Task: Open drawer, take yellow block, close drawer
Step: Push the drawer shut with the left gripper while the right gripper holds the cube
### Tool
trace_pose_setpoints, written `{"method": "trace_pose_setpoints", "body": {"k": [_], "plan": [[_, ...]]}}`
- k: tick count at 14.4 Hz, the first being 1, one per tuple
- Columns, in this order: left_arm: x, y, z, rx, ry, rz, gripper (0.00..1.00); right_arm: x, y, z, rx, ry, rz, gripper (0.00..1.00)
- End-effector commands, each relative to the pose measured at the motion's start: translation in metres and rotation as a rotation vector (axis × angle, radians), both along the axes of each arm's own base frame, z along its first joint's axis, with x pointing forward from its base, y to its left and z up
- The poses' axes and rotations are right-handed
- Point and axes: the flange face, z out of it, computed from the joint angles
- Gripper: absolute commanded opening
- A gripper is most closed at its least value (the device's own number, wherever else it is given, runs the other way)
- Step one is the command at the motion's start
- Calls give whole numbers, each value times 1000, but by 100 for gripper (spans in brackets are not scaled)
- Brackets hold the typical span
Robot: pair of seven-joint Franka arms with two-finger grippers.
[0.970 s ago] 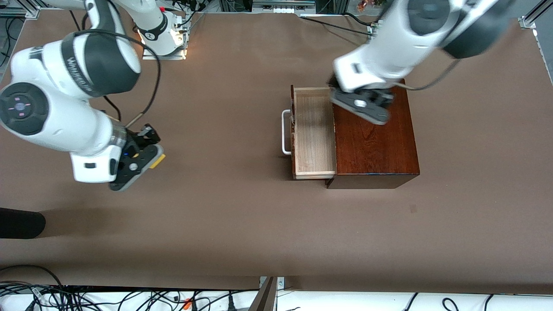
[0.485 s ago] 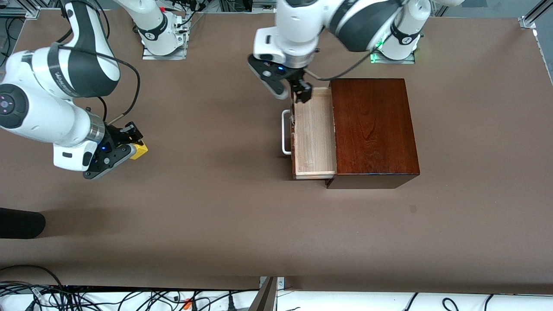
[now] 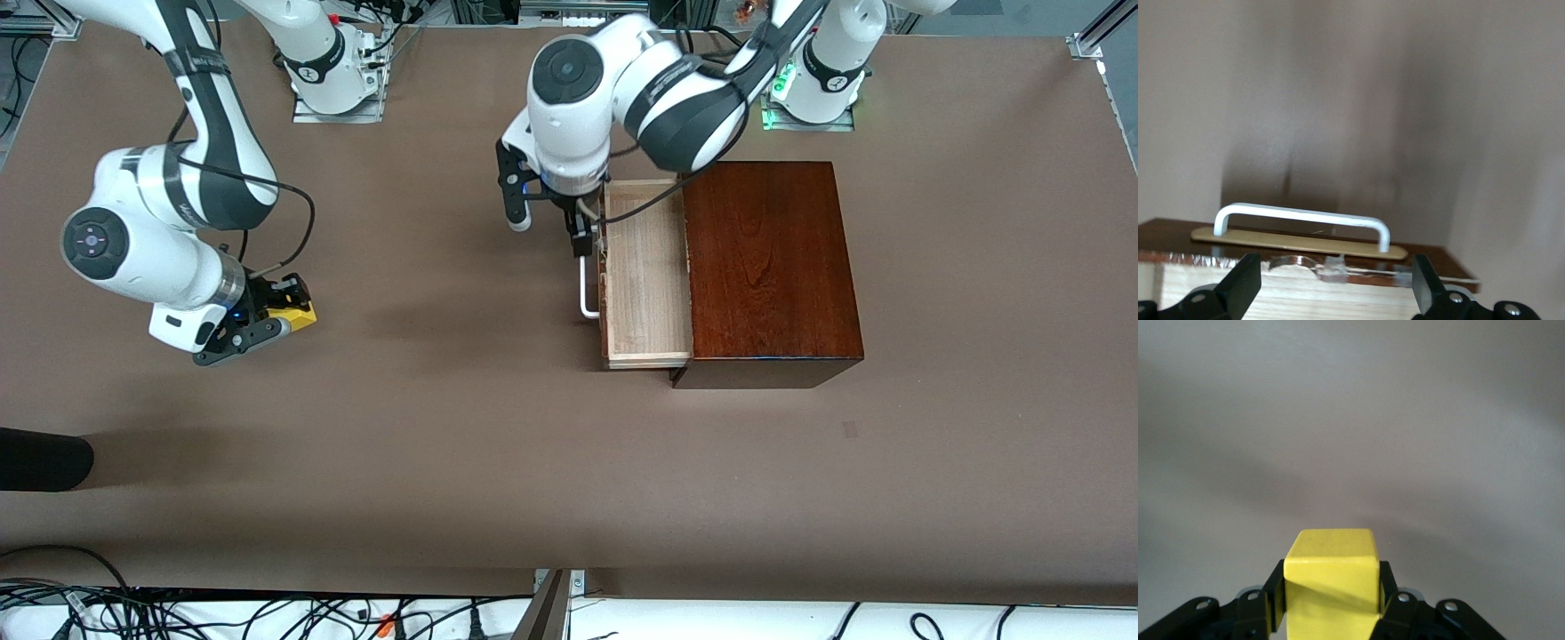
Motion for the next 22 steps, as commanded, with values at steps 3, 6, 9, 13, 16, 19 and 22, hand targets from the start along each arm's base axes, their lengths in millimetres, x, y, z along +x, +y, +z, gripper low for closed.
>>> {"method": "trace_pose_setpoints", "body": {"k": [3, 6, 9, 13, 16, 19, 22], "plan": [[7, -11, -36, 86, -68, -206, 100, -23, -5, -31, -20, 26, -249, 10], [11, -12, -65, 114, -62, -188, 100, -22, -5, -54, -31, 45, -276, 13], [13, -11, -73, 128, -81, -166, 100, -19, -5, -85, -34, 41, -273, 18], [15, -7, -78, 162, -95, -190, 100, -16, -6, -109, -32, 29, -280, 18], [20, 3, -81, 188, -79, -176, 100, -16, -14, -121, -39, 39, -289, 22], [23, 13, -84, 224, -55, -161, 100, -14, -24, -123, -42, 29, -291, 25], [27, 27, -84, 282, -36, -145, 100, -15, -25, -130, -45, 36, -292, 27]]}}
